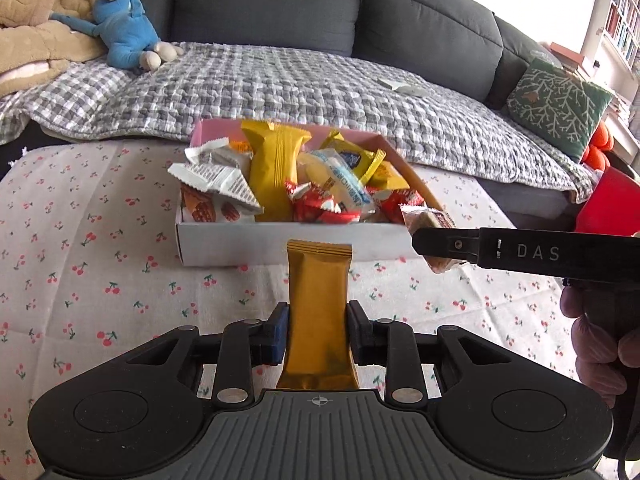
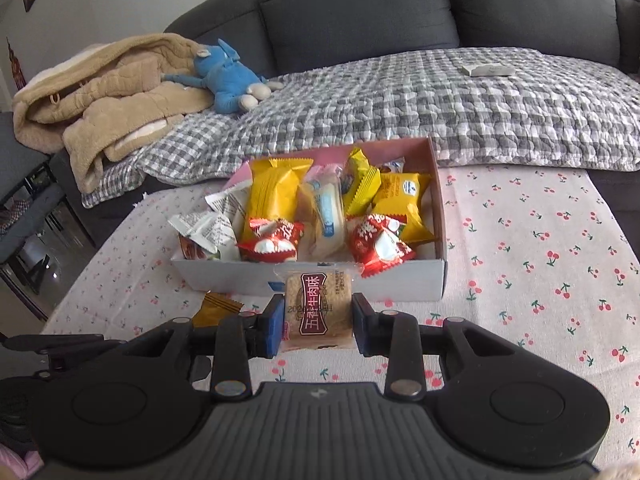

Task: Organize snacks
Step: 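Carry the yellow bar into the box and release while the right tool drops the cake there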

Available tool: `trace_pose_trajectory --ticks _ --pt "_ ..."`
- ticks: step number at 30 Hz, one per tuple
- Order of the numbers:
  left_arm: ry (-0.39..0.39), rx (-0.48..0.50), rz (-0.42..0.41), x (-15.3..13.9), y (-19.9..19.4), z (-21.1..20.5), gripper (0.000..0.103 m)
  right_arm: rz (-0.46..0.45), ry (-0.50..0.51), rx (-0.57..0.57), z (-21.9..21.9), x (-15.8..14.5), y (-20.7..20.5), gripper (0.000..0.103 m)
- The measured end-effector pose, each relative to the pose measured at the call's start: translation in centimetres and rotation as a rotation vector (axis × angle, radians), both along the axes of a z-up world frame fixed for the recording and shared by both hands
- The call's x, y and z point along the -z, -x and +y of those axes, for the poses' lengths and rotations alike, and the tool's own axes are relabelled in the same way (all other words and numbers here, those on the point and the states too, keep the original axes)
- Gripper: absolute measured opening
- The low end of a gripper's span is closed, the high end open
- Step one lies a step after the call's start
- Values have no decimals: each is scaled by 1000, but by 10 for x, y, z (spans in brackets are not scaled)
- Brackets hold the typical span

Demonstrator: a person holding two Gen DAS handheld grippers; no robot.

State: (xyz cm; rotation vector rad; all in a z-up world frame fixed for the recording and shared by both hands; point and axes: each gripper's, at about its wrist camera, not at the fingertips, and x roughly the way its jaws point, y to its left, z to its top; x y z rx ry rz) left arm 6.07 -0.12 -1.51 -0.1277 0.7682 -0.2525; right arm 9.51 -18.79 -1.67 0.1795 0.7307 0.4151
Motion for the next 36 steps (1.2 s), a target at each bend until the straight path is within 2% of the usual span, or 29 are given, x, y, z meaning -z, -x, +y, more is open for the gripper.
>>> trace_pose_trajectory --ticks 6,9,12,16,25,29,36 --pt "-16 -6 -35 -25 -32 -8 27 13 -66 49 -18 -15 -31 31" --pt "-32 -6 -35 -34 -58 -17 27 34 -116 73 -24 -12 -49 31" --pt "-43 -11 -29 -39 -83 -24 27 49 -117 84 -27 -7 -66 32" --pt "-50 -27 10 -37 -115 -32 27 58 -127 87 -29 -3 -86 32" --pt "-61 -57 80 -32 -180 -44 28 83 -259 93 -34 7 -130 32" --pt "-71 -48 98 -27 -198 -50 28 96 -307 84 -36 11 -143 32" --pt "-102 -49 107 -19 -212 -58 28 121 -311 103 -37 22 -156 32"
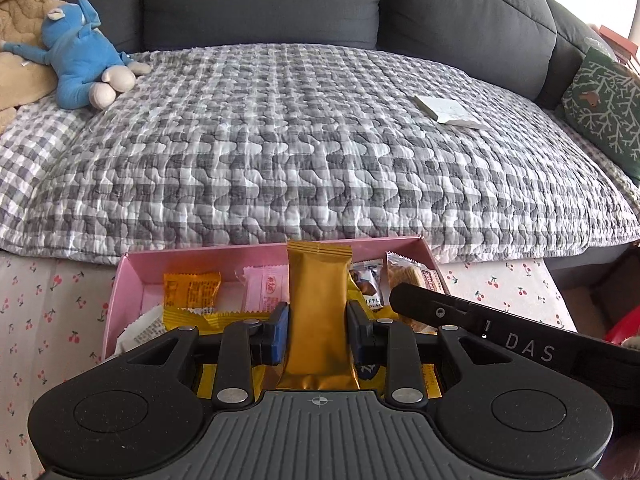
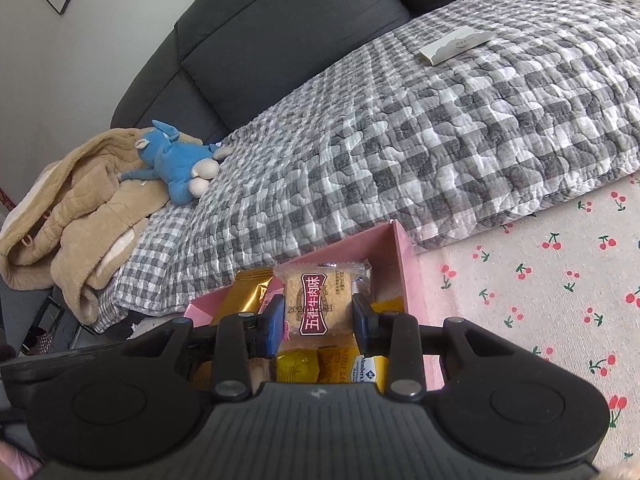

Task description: Organize snacks

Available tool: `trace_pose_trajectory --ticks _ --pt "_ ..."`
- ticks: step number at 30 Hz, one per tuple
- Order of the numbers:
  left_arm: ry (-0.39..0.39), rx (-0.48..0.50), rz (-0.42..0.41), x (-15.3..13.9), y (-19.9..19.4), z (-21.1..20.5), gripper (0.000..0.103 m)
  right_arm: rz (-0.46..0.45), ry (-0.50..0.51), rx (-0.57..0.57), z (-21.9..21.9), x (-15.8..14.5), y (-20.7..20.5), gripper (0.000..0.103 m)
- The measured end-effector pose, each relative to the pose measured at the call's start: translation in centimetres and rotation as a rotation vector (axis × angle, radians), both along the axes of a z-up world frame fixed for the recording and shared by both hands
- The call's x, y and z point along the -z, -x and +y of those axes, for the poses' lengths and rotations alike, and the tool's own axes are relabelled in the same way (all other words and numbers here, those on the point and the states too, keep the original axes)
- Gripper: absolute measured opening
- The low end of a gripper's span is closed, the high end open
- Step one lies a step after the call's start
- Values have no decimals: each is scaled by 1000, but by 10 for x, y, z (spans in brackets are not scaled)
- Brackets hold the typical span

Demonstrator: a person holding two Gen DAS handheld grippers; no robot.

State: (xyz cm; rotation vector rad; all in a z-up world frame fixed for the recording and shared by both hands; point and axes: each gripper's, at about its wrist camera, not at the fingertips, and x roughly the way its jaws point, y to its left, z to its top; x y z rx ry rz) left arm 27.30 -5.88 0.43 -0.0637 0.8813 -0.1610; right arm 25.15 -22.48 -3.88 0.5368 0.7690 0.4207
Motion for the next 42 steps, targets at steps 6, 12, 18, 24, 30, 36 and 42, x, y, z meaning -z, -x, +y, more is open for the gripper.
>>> trace_pose_trajectory --ticks 6,12,18,24,30,36,42 --pt "-33 -10 -37 4 -3 -2 33 13 -25 21 -7 3 -2 44" --pt "-13 -11 -61 1 4 2 57 8 -38 37 -15 -3 0 55" --pt "-10 15 -99 -12 31 5 79 -29 8 36 -12 -18 14 68" --pt "-16 1 -129 -23 77 14 95 -49 87 43 -5 -38 39 80" --pt "-56 -58 -135 -31 125 29 101 -106 270 20 20 -60 76 94" --pt "-103 -94 -124 -31 171 45 103 -136 414 2 44 -61 131 102" --pt "-156 -119 -119 -18 212 55 103 -133 569 40 61 -60 168 102"
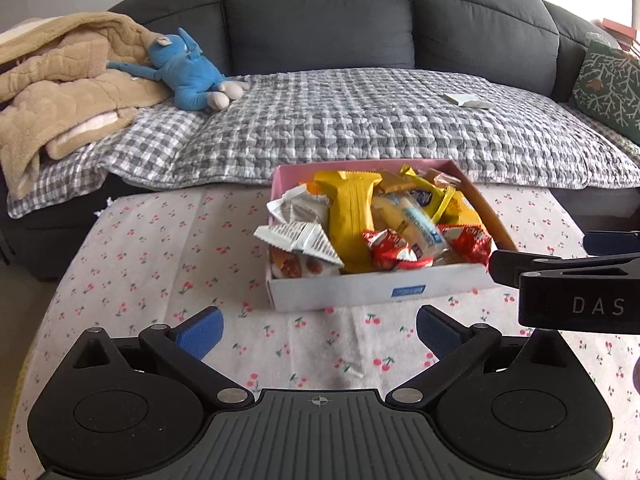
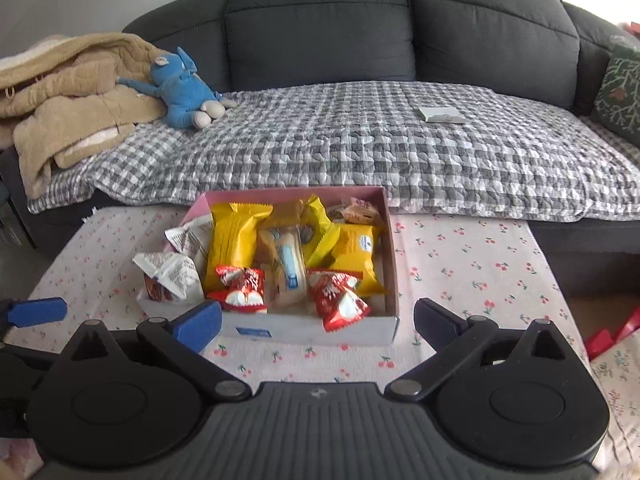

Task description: Organize snacks

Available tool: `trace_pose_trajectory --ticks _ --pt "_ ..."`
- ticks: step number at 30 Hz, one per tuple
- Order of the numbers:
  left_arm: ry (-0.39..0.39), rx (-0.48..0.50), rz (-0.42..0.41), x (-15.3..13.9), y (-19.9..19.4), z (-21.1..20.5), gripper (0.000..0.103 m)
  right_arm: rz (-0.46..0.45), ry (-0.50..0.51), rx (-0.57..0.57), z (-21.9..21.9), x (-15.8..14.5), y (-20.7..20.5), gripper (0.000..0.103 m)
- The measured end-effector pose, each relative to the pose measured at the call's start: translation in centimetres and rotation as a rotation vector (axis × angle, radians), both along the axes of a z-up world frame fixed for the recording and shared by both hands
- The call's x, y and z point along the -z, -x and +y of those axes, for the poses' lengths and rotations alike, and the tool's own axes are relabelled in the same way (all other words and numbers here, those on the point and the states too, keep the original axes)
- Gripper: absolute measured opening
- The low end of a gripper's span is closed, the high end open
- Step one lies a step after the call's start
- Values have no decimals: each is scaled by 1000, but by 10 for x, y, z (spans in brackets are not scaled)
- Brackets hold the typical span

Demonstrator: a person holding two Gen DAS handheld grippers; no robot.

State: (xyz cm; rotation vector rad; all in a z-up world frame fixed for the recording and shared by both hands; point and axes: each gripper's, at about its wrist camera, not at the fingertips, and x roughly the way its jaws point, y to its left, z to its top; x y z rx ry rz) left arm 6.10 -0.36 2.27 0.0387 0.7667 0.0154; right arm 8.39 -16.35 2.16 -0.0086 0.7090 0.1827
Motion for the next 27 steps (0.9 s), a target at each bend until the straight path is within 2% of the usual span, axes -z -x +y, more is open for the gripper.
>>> trace_pose_trajectory --ticks 5,7,10,13,27 --pt "13 -17 24 12 19 6 103 36 31 65 1 3 23 102" --pt "4 -15 31 15 25 6 103 19 23 75 -2 6 34 102" --pt "8 -27 31 16 31 10 103 -16 67 80 -1 10 43 102" --pt "12 -35 25 16 35 12 103 -41 89 79 2 12 43 102" --pt "-15 -42 -3 20 38 7 103 -18 80 65 2 18 47 102"
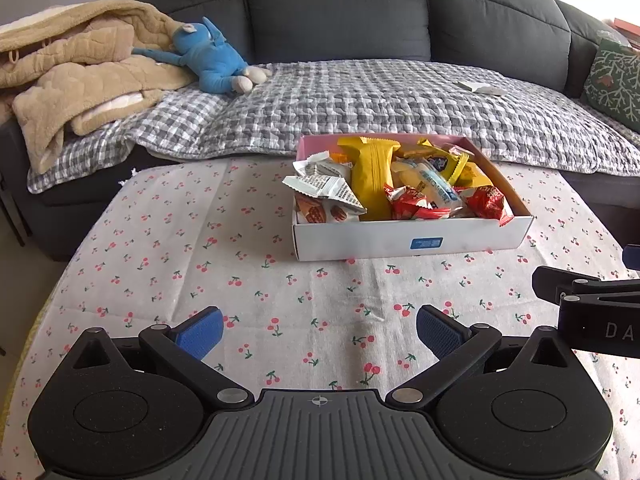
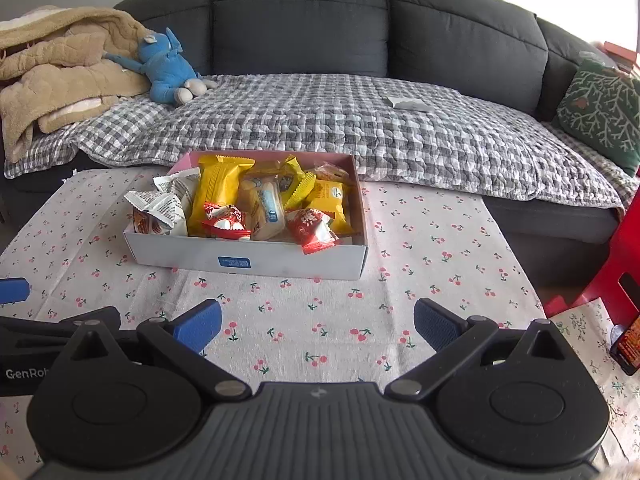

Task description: Organize snacks

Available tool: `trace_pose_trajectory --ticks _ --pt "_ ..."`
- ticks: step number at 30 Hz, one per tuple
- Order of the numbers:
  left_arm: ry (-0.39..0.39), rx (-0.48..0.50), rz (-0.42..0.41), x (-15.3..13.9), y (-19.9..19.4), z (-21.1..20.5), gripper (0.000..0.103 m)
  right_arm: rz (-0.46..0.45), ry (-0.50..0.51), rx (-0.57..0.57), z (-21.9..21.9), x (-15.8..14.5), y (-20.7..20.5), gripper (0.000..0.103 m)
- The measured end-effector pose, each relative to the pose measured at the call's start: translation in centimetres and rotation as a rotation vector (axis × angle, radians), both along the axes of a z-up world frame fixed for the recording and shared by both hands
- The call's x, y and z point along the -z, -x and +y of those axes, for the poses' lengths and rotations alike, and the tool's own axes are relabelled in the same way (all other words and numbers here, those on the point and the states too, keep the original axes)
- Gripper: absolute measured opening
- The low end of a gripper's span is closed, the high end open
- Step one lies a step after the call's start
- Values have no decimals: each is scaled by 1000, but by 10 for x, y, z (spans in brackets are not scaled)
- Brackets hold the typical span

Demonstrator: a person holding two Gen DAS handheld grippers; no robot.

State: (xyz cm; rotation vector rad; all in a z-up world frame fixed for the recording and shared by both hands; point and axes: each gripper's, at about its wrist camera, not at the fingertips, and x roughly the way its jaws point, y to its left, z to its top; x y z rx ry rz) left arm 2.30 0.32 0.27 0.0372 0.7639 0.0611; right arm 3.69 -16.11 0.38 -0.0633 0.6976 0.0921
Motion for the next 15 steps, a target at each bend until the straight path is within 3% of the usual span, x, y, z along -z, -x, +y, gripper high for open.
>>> trace_pose_trajectory --ticks 15 --pt "0 -3 3 0 2 0 103 -10 6 8 -2 -1 2 102"
